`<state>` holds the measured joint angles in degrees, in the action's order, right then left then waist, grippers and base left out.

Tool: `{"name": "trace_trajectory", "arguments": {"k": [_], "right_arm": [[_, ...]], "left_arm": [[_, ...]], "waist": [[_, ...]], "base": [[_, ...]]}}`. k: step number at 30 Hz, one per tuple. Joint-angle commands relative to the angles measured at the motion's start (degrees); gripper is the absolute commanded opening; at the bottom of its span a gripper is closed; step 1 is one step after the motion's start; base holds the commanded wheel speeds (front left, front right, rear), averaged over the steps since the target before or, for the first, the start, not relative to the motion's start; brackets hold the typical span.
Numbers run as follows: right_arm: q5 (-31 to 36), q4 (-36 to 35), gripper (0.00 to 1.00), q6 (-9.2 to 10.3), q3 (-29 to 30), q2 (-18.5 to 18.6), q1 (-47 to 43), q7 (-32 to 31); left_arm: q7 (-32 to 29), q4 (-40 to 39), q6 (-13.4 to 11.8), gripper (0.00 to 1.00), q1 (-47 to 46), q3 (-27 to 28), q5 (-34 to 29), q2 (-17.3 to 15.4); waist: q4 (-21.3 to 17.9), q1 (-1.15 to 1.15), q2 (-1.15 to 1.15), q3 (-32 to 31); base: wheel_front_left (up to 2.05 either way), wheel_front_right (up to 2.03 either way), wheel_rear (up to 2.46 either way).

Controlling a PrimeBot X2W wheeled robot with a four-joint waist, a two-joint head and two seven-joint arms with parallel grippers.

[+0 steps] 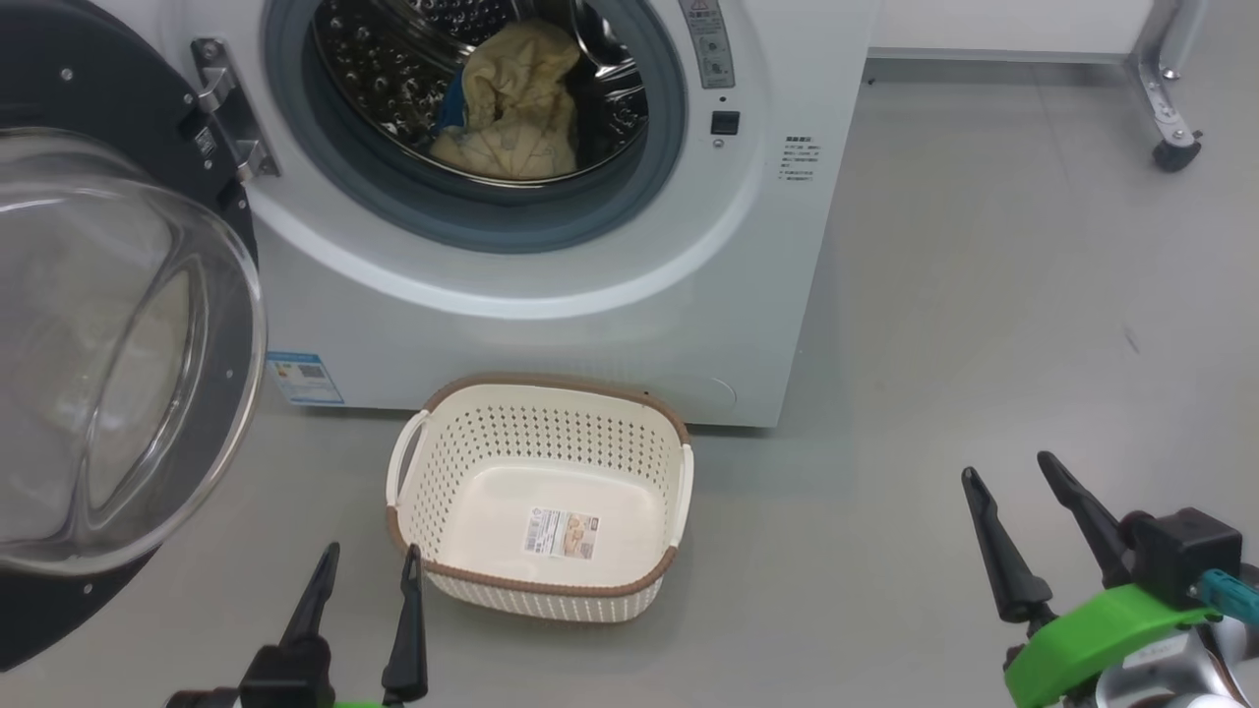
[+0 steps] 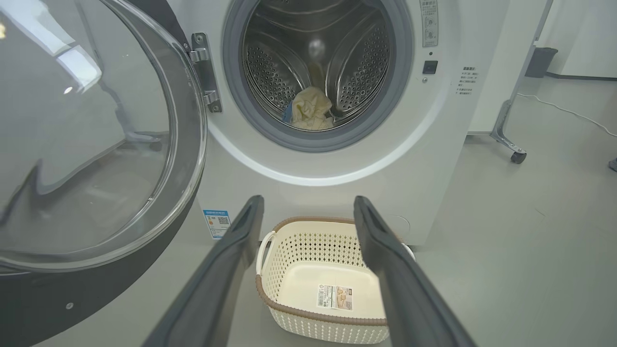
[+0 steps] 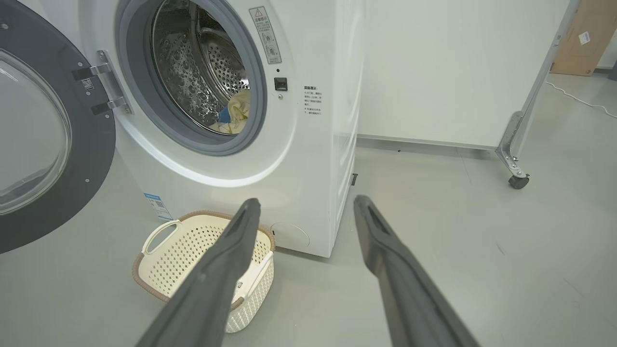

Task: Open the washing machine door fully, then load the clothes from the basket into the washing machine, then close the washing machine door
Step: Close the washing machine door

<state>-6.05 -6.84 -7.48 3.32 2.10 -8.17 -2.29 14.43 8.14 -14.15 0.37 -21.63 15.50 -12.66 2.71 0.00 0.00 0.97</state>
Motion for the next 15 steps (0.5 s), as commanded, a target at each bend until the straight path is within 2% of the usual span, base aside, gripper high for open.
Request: {"name": "trace_trajectory", "arguments": {"k": [1,15], "right_arm": [[-0.06,-2.42,1.00,-0.01,-0.94,0.77,0.92,0.35],[0.01,-2.97,1.00,-0.01,-1.26,0.77,1.71,0.40]], "left_arm": [[0.52,-1.62,-2.62,1.00,-2.94,1.98,-0.69,-1.15],[0.52,-1.69,-3.55,1.00,-3.42,2.01,-0.35,-0.72]], "waist": [[1.04,0.00,0.00,0.14],[14.46,0.00,0.00,1.42]], "base": [[0.00,0.00,0.00],[0.00,0.00,0.00]]}}
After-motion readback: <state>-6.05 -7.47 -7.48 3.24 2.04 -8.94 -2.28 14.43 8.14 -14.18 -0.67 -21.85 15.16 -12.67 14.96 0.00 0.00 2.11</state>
